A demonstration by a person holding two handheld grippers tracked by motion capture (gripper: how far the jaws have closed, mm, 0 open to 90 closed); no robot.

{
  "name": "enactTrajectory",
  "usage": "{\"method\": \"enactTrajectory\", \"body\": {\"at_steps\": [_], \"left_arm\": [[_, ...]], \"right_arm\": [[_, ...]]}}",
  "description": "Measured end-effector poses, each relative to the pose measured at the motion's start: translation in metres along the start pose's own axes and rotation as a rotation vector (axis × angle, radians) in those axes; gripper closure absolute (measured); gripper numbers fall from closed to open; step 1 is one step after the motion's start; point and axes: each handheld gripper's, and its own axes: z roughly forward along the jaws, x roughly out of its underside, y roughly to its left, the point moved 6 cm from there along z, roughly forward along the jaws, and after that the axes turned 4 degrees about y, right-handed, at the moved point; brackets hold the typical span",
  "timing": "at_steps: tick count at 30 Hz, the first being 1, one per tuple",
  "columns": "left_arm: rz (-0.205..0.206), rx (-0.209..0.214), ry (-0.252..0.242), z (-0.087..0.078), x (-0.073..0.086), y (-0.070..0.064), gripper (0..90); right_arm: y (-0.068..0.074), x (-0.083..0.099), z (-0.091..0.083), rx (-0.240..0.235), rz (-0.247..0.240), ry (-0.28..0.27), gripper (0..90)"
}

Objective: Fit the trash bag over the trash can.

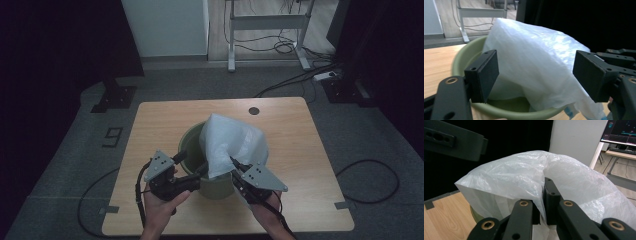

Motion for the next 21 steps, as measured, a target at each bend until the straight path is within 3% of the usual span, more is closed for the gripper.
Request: {"method": "enactTrajectory", "body": {"at_steps": [4, 8, 9, 10, 11, 12, 14, 15, 17, 20, 21], "left_arm": [[0.006, 0.025, 0.021, 0.007, 0.003, -0.006, 25.6], [0.030, 0.073, 0.043, 0.011, 0.007, -0.012, 53.1], [0.034, 0.090, 0.045, 0.011, 0.008, -0.013, 53.1], [0.039, 0.099, 0.042, 0.012, 0.008, -0.014, 66.2], [0.042, 0.107, 0.038, 0.012, 0.008, -0.015, 66.2], [0.045, 0.113, 0.033, 0.012, 0.008, -0.016, 75.6], [0.054, 0.122, 0.029, 0.013, 0.008, -0.017, 79.5], [0.059, 0.119, 0.027, 0.014, 0.009, -0.018, 84.6], [0.064, 0.113, 0.025, 0.014, 0.009, -0.018, 86.3], [0.056, 0.084, 0.004, 0.015, 0.010, -0.016, 89.0], [0.052, 0.079, -0.002, 0.014, 0.010, -0.016, 89.4]], "right_arm": [[0.001, -0.001, -0.001, -0.004, -0.003, -0.002, 84.7], [0.002, -0.002, -0.001, -0.007, -0.007, -0.006, 84.6], [0.003, -0.002, -0.001, -0.008, -0.008, -0.007, 84.6], [0.003, -0.002, 0.000, -0.011, -0.008, -0.007, 83.8], [0.003, -0.002, 0.000, -0.011, -0.008, -0.007, 83.8], [0.004, -0.001, 0.000, -0.014, -0.006, -0.005, 82.3], [0.004, -0.001, 0.000, -0.015, -0.005, -0.004, 81.1], [0.005, 0.000, 0.000, -0.020, -0.002, -0.004, 78.0], [0.005, 0.001, 0.000, -0.024, 0.001, -0.004, 75.4], [0.007, 0.003, -0.002, -0.023, 0.007, -0.007, 59.8], [0.007, 0.003, -0.004, -0.002, 0.011, -0.013, 52.5]]}}
